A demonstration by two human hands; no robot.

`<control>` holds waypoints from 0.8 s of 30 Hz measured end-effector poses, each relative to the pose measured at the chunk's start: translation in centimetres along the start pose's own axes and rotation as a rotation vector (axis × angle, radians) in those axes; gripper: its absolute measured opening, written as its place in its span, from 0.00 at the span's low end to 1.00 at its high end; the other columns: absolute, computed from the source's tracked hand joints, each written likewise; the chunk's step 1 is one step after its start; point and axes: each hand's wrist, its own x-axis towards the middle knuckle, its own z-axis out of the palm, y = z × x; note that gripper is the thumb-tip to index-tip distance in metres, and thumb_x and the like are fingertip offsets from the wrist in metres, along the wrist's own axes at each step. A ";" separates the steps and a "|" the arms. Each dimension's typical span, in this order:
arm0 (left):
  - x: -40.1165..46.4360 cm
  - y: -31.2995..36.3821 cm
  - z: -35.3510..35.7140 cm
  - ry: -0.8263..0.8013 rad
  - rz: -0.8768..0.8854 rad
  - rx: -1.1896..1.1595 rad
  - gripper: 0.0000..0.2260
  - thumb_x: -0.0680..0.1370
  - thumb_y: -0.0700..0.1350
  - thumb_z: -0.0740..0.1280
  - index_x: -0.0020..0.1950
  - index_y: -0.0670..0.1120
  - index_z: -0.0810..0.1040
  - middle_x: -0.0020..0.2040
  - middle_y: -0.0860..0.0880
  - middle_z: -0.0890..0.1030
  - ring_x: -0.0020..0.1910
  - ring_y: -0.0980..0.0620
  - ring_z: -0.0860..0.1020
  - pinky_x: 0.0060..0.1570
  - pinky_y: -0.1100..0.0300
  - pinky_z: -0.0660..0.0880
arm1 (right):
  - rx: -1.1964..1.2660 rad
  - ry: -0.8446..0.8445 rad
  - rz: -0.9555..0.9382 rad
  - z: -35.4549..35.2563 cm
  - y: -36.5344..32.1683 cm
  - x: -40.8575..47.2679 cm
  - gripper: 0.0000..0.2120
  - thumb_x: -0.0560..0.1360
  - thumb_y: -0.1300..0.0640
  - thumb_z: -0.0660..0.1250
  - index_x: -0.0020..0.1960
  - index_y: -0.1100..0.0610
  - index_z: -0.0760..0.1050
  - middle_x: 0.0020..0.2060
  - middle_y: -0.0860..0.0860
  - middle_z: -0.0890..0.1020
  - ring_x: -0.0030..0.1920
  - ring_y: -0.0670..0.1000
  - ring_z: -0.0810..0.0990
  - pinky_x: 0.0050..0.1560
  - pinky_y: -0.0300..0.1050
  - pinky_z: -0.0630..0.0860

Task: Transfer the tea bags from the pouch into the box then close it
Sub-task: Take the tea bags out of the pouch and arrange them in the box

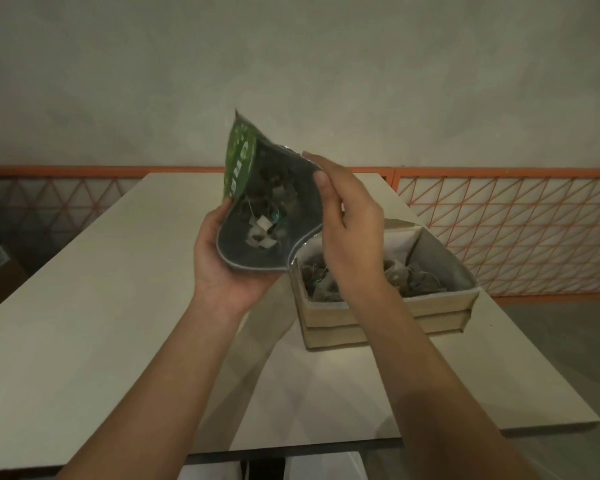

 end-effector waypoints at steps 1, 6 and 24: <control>0.1 0.4 0.1 -0.030 0.027 0.001 0.21 0.76 0.56 0.63 0.63 0.46 0.79 0.62 0.41 0.77 0.59 0.42 0.76 0.59 0.50 0.77 | 0.008 0.046 -0.054 0.1 -0.3 -0.2 0.14 0.83 0.60 0.59 0.65 0.59 0.77 0.58 0.50 0.81 0.60 0.40 0.76 0.60 0.33 0.73; 1.2 1.1 0.2 -0.096 0.030 0.026 0.24 0.77 0.57 0.64 0.70 0.46 0.76 0.69 0.41 0.74 0.66 0.40 0.73 0.69 0.45 0.69 | 0.026 0.096 -0.134 0.2 -0.9 -0.5 0.15 0.82 0.61 0.59 0.67 0.61 0.75 0.61 0.53 0.80 0.63 0.43 0.76 0.64 0.36 0.72; 1.1 0.7 0.4 0.025 -0.040 0.019 0.22 0.80 0.59 0.60 0.63 0.46 0.83 0.69 0.40 0.77 0.65 0.39 0.78 0.65 0.46 0.75 | 0.109 0.059 0.075 0.1 0.2 -0.8 0.17 0.81 0.53 0.64 0.68 0.51 0.67 0.66 0.47 0.71 0.66 0.43 0.72 0.62 0.45 0.76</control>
